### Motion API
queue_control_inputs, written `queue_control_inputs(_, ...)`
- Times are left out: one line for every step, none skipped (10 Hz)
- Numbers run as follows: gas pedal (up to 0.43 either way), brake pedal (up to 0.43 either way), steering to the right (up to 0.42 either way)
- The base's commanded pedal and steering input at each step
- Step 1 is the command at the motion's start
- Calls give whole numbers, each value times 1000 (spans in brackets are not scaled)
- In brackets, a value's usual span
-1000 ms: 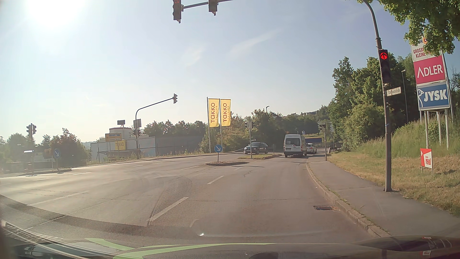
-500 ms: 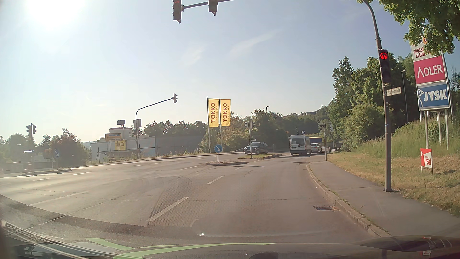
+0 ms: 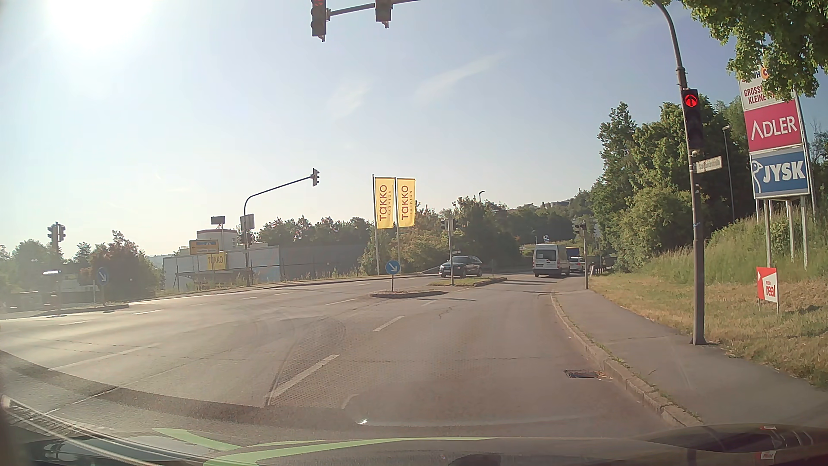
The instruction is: Follow the waypoints while adhering to traffic rules and regulations
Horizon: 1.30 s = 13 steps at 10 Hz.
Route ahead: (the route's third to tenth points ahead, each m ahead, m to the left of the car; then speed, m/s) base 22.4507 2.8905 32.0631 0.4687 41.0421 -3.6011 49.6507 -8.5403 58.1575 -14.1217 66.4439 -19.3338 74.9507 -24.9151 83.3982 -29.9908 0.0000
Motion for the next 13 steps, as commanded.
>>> queue_control_inputs(0, 311, 44)
queue_control_inputs(0, 317, 44)
queue_control_inputs(0, 317, 44)
queue_control_inputs(0, 311, 44)
queue_control_inputs(0, 317, 44)
queue_control_inputs(0, 311, 44)
queue_control_inputs(0, 311, 44)
queue_control_inputs(0, 311, 44)
queue_control_inputs(0, 317, 44)
queue_control_inputs(0, 311, 44)
queue_control_inputs(0, 311, 44)
queue_control_inputs(0, 317, 44)
queue_control_inputs(0, 305, 44)
